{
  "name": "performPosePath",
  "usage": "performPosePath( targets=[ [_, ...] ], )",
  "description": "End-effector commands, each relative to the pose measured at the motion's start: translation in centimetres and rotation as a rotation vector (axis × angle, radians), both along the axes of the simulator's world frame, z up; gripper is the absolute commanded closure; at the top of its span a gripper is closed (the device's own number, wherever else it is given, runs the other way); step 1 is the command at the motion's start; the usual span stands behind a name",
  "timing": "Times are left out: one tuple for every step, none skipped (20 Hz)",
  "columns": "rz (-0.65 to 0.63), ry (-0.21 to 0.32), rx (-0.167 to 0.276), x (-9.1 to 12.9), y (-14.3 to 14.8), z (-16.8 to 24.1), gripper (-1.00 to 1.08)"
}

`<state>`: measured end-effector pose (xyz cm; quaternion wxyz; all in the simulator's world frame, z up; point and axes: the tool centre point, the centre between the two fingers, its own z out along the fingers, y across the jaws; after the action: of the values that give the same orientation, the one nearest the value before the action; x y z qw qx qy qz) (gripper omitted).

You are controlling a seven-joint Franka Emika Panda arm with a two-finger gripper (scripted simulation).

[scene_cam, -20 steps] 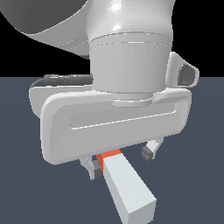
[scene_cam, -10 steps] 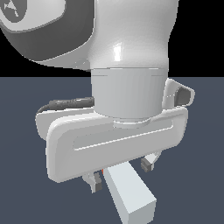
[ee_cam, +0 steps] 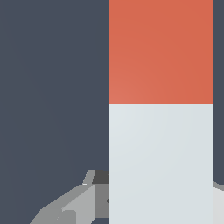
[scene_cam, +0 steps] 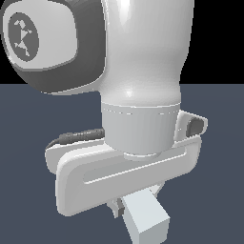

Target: Insert the peg into the horizontal hole in a box.

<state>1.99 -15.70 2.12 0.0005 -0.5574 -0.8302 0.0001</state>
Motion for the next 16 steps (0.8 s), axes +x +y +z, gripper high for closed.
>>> performPosePath(
  targets=[
    [0.000,-0.001,0.000,0.0,0.0,0.0,1.08],
    [0.000,-0.001,0.000,0.0,0.0,0.0,1.08],
    [0.000,-0.001,0.000,0.0,0.0,0.0,1.08],
    [0.000,-0.001,0.000,0.0,0.0,0.0,1.08],
    [0.000,-0.001,0.000,0.0,0.0,0.0,1.08],
    [0.000,-0.001,0.000,0.0,0.0,0.0,1.08],
    [0.000,-0.001,0.000,0.0,0.0,0.0,1.08],
    [0.000,-0.001,0.000,0.0,0.0,0.0,1.08],
    [0.000,-0.001,0.000,0.0,0.0,0.0,1.08],
    [0.000,-0.001,0.000,0.0,0.1,0.0,1.08],
    [0.000,-0.001,0.000,0.1,0.2,0.1,1.08],
    [-0.001,-0.001,0.000,0.1,0.3,0.1,1.08],
    [-0.002,-0.001,0.000,0.1,0.6,0.2,1.08],
    [-0.003,-0.001,0.000,0.2,0.9,0.3,1.08],
    [-0.005,-0.001,0.000,0.3,1.2,0.5,1.08],
    [-0.007,-0.001,0.000,0.3,1.6,0.7,1.08]
  ],
)
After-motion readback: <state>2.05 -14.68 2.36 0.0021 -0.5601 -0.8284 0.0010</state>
